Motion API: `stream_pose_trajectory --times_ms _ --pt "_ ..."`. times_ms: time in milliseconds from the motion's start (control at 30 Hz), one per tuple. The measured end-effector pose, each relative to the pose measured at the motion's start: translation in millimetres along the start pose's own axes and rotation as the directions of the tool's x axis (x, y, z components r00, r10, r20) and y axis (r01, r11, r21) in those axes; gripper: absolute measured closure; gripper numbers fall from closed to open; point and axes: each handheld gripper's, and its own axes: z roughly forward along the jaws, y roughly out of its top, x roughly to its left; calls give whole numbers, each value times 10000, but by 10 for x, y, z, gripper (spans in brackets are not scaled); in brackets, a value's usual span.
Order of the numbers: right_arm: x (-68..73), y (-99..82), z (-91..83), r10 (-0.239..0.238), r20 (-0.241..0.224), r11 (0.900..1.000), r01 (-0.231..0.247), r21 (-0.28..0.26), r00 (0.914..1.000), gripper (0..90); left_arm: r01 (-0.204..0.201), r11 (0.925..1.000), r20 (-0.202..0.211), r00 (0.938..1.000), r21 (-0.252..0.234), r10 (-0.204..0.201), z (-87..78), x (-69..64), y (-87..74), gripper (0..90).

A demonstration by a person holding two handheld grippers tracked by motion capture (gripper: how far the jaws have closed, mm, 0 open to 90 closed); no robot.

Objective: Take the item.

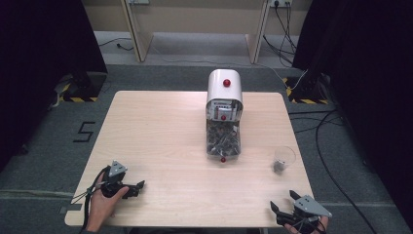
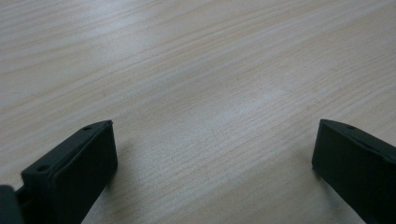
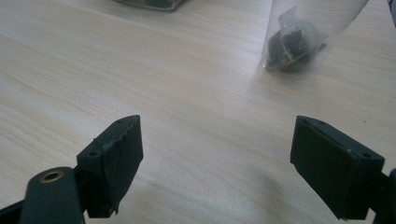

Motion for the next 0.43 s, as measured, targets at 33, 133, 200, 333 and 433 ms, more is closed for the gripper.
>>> stream_pose_trajectory --times_ms 33,133,200,333,433 --pt "-7 -8 -4 25 32 10000 -25 -28 10000 180 0 10000 -1 10000 0 0 0 0 0 0" --pt "-21 -27 -9 94 74 9999 -94 -37 9999 179 0 10000 0 10000 0 0 0 0 0 0" --pt "-26 -34 -7 98 58 9999 -98 -31 9999 179 0 10000 -1 10000 1 0 0 0 0 0" --pt "-35 -39 -8 107 66 9999 -107 -79 9999 179 1 10000 -2 10000 0 -1 0 0 0 0" --pt "-36 -41 -6 107 77 9999 -107 -81 9999 179 -1 10000 0 10000 1 1 0 0 0 0"
